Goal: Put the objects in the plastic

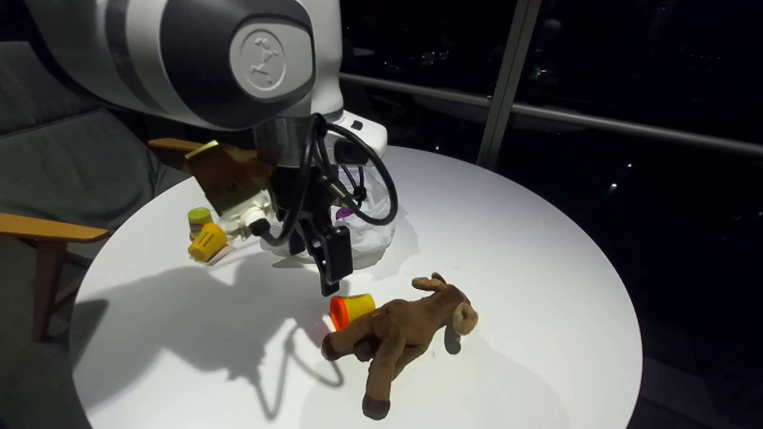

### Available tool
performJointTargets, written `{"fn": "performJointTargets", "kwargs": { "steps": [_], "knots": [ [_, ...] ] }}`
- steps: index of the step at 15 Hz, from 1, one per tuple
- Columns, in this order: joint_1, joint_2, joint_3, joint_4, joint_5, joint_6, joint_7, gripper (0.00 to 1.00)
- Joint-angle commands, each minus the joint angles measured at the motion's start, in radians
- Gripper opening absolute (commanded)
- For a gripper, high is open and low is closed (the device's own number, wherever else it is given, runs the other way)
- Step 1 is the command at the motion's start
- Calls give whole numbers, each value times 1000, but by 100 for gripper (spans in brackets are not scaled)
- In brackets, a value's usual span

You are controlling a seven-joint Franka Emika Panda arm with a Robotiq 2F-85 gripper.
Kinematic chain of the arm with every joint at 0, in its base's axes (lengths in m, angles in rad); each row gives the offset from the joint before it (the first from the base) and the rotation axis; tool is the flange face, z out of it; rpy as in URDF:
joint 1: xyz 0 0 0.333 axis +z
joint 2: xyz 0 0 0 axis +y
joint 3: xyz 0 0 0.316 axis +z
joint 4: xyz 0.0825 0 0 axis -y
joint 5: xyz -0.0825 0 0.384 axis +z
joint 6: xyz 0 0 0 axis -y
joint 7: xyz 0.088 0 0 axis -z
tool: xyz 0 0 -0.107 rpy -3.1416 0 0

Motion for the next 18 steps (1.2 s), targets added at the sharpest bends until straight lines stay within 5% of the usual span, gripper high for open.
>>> {"fn": "performJointTargets", "kwargs": {
  "steps": [1, 18],
  "knots": [
    [-56, 86, 42, 85, 58, -36, -56, 100],
    [-54, 324, -13, 302, 49, -35, -42, 100]
  ]
}}
